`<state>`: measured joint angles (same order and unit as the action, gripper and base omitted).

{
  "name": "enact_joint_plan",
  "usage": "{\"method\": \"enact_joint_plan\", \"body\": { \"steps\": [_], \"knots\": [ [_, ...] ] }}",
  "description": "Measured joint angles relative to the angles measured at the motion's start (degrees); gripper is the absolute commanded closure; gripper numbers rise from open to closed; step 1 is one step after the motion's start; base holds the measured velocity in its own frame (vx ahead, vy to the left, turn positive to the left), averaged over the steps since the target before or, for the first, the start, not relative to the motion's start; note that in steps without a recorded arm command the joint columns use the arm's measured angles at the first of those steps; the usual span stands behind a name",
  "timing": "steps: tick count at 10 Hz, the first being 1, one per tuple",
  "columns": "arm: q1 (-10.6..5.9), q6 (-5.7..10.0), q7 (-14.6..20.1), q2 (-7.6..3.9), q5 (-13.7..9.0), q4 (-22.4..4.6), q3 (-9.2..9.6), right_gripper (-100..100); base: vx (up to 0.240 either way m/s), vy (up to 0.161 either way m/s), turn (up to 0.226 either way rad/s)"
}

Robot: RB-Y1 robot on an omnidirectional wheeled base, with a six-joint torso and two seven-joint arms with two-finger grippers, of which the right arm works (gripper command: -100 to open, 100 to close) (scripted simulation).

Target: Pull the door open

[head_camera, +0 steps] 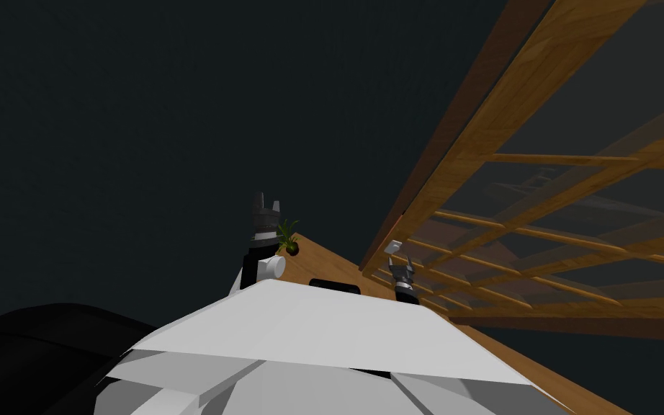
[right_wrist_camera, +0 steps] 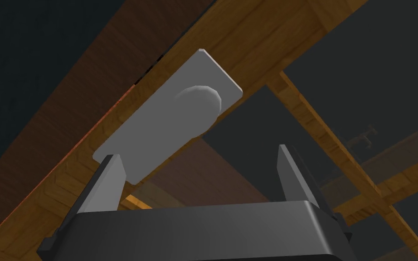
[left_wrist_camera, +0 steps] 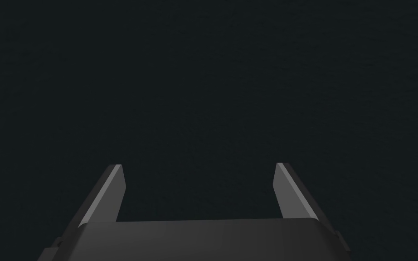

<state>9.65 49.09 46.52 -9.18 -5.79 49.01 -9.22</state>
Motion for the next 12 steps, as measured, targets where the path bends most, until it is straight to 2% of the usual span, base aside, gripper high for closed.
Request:
{"method": "enact_joint_plan", "body": {
  "steps": [12],
  "knots": [
    [-2.31,-1.54,16.94,1.27,-3.21,-0.63,1.64,-100,-0.045,-0.003,0.001]
  ]
}}
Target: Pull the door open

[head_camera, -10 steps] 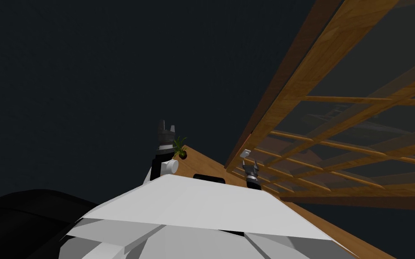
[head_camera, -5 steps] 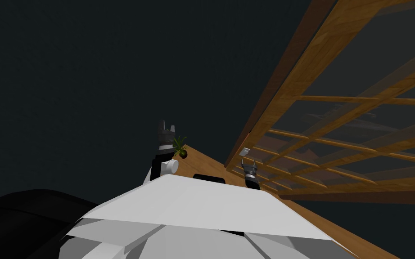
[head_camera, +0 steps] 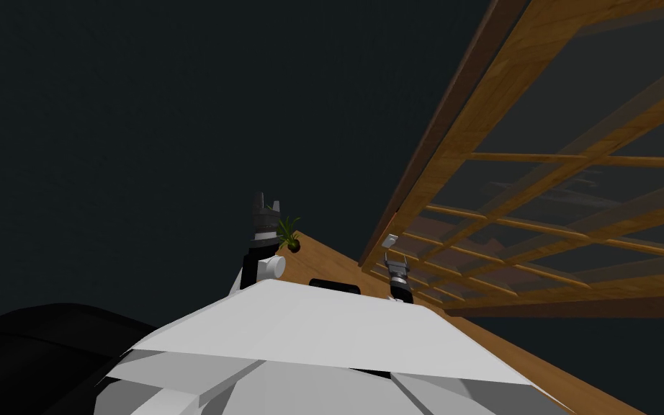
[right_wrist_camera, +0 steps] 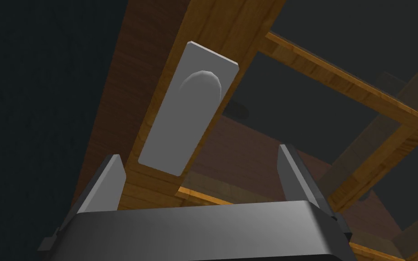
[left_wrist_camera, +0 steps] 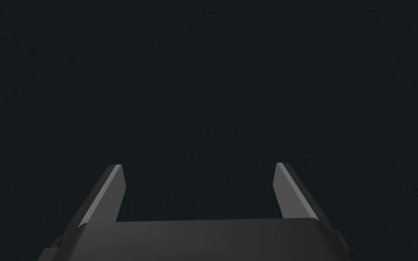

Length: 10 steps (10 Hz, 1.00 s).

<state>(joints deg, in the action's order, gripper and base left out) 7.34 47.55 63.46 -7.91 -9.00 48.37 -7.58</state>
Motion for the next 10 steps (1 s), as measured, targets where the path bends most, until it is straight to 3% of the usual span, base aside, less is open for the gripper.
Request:
{"method": "enact_joint_plan", "body": {
  "steps": [10],
  "knots": [
    [-1.83,-1.05,14.44,0.92,-2.41,-0.68,1.22,-100,-0.035,-0.005,0.0]
  ]
}}
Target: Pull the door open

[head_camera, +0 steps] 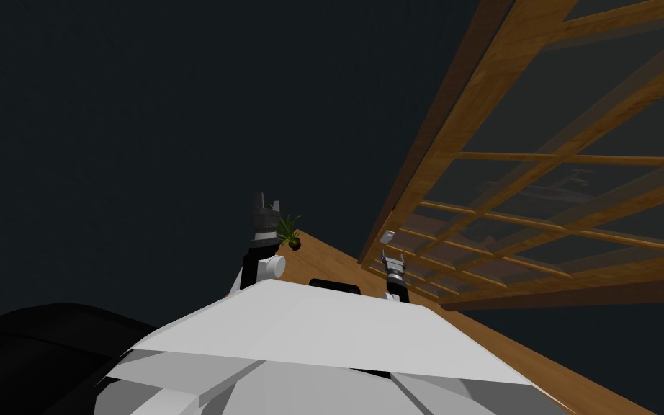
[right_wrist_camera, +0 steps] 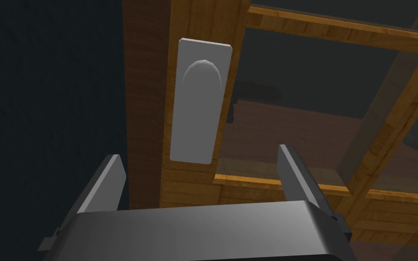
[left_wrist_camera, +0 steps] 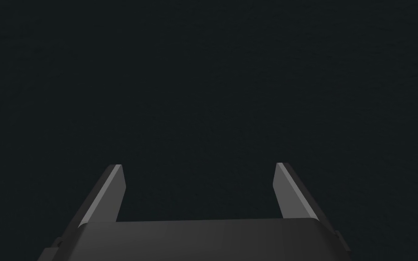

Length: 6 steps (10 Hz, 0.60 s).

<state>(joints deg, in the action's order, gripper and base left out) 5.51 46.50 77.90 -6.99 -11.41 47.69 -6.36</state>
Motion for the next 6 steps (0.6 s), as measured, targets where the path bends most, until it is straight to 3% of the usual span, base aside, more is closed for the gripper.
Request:
{"method": "enact_joint_plan", "body": {
  "steps": [6],
  "knots": [
    [-0.96,-0.51,8.19,0.5,-1.27,-0.39,0.65,-100,-0.034,-0.006,0.0]
  ]
}}
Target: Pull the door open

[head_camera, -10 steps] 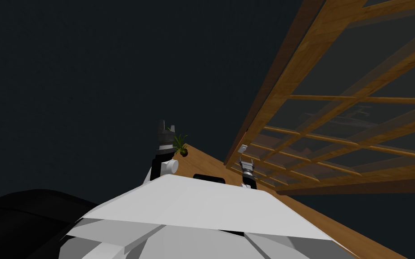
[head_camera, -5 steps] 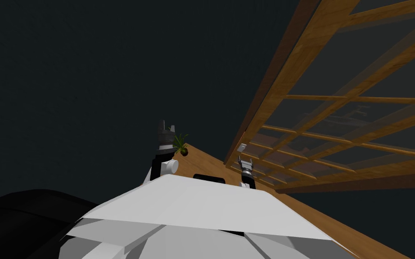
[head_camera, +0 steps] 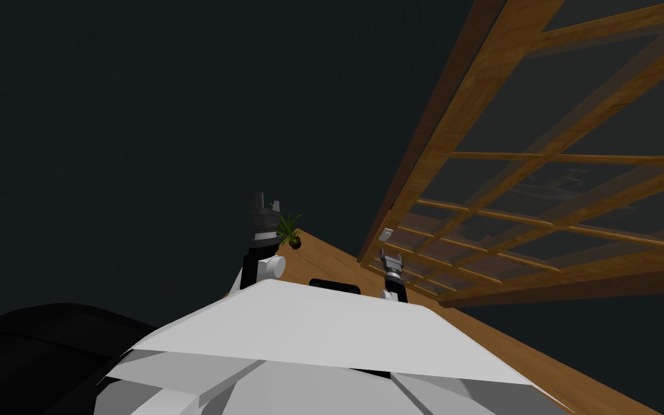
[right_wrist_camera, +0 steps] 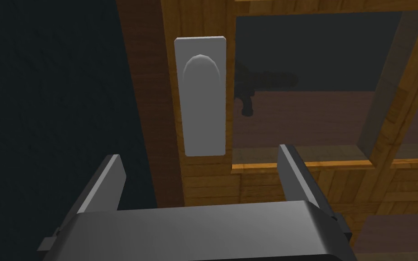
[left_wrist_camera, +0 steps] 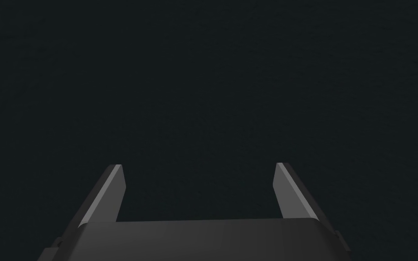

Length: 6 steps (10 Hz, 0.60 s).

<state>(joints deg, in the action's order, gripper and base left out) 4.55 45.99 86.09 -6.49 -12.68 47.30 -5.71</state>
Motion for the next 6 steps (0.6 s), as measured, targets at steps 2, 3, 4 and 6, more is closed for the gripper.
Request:
{"method": "enact_joint_plan", "body": {
  "steps": [2,3,4,6],
  "knots": [
    [-0.09,-0.12,1.16,0.09,-0.18,0.02,0.1,-100,0.063,0.01,0.051],
    [-0.07,0.24,1.6,-0.54,-0.41,-0.67,-0.18,-100,0.191,-0.007,0.107],
    [-0.11,0.66,2.2,-1.15,-0.63,-1.3,-0.42,-100,0.209,-0.021,0.09],
    [0.11,1.29,3.32,-2.41,-1.15,-2.11,-1.03,-100,0.195,0.001,0.104]
  ]
}}
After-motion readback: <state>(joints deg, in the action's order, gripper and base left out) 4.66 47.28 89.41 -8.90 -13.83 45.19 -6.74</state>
